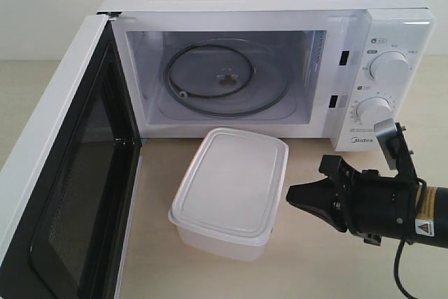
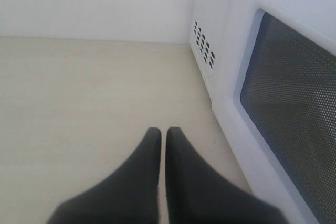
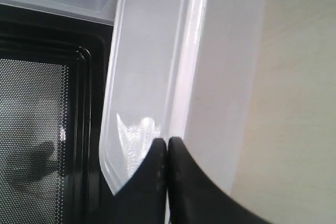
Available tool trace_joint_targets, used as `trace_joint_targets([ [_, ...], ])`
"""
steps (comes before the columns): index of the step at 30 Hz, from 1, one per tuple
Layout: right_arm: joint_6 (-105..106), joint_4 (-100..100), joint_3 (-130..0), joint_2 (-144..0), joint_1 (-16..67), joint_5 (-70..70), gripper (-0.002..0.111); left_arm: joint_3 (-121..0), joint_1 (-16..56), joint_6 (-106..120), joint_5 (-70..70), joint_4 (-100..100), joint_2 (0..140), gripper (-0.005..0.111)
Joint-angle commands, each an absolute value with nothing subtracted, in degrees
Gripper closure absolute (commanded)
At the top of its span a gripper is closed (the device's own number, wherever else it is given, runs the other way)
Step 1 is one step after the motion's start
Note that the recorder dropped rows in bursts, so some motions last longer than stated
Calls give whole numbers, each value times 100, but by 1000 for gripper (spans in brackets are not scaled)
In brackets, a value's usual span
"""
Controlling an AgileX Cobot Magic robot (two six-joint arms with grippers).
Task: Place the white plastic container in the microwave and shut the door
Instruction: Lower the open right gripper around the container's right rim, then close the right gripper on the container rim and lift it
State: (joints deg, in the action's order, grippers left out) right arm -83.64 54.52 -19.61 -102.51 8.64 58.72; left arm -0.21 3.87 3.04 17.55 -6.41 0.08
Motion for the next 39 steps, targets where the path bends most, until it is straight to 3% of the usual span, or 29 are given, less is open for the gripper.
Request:
trace_joint_targets([
  [1,-8695,5566,-2002,-10247,858,5903,98,0,361,311,1733,-664,0,102],
  [6,-8936,5682,-2002,-10247,858,5865,69,0,361,311,1733,-664,0,102],
  [8,-8959,5718,-2010,-10247,858,5865,63,0,361,311,1733,-664,0,102],
  [21,-9215,5738,-2124,-10247,890,5505,64,0,361,311,1733,-664,0,102],
  [31,-9698,5754,-2779,-10247,1583,4547,64,0,361,311,1733,-664,0,102],
  [39,-9722,5711,-2813,-10247,1653,4471,64,0,361,311,1733,-664,0,102],
])
